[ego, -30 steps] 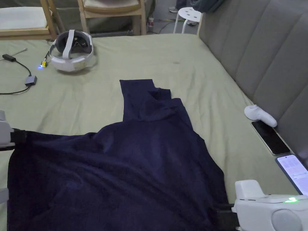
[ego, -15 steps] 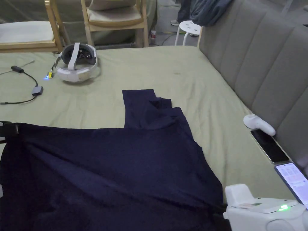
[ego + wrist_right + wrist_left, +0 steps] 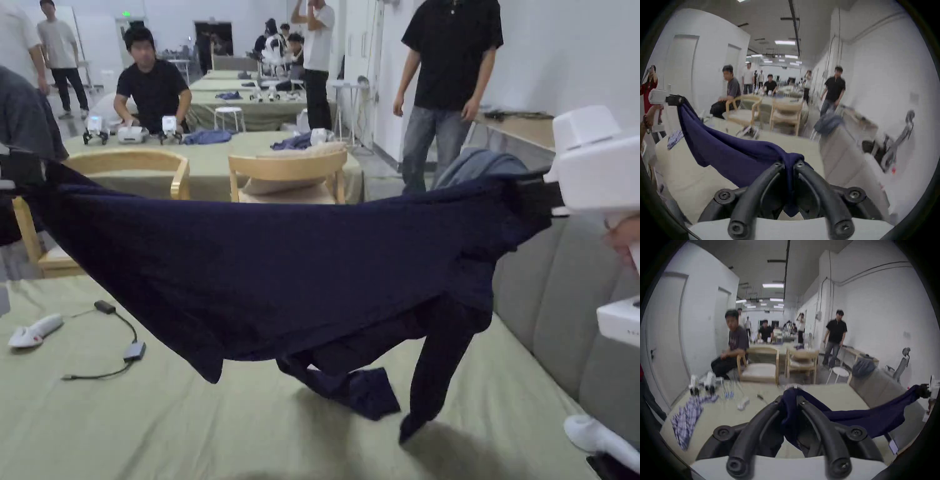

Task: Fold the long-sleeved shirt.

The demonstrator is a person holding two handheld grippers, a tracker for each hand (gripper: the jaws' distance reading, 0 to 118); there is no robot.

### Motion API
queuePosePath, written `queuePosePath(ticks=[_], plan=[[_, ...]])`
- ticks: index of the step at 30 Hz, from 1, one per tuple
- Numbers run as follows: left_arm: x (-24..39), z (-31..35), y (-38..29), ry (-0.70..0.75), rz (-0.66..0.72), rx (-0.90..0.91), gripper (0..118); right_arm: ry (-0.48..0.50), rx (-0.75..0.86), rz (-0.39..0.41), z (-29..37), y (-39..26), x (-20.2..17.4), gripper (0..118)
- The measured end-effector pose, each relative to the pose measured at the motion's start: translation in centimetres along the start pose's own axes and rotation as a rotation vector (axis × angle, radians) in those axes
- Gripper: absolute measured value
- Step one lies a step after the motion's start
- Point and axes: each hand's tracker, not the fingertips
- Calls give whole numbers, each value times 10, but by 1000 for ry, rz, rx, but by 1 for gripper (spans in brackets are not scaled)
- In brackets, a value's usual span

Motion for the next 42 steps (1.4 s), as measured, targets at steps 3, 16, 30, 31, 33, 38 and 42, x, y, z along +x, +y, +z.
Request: queuePosePath(ticks=[3,16,30,31,33,38,42], plan=[[1,-7,73,51,2,58,15,-74,50,8,-18,86,19,7],[31,-14,156,92,80,189,15,-170,103,-104,-58,201,46,7],[19,-114,-75,235,-8,-114,15,-130,-179,-204,-176,-37,-14,7],[17,-116,-94,227,-1,-143,15,-121,-186,-224,-181,-59,-18,7],[12,-118,-123,227,28,-185,15,-96,-228,-211,-187,-90,-23,7],[9,-95,-164,197,30,-200,15,-81,-225,-205,-162,-138,-31,7],[9,-35,-211,188,32,-174,15,-66,-170,-150,-87,-178,-53,7]])
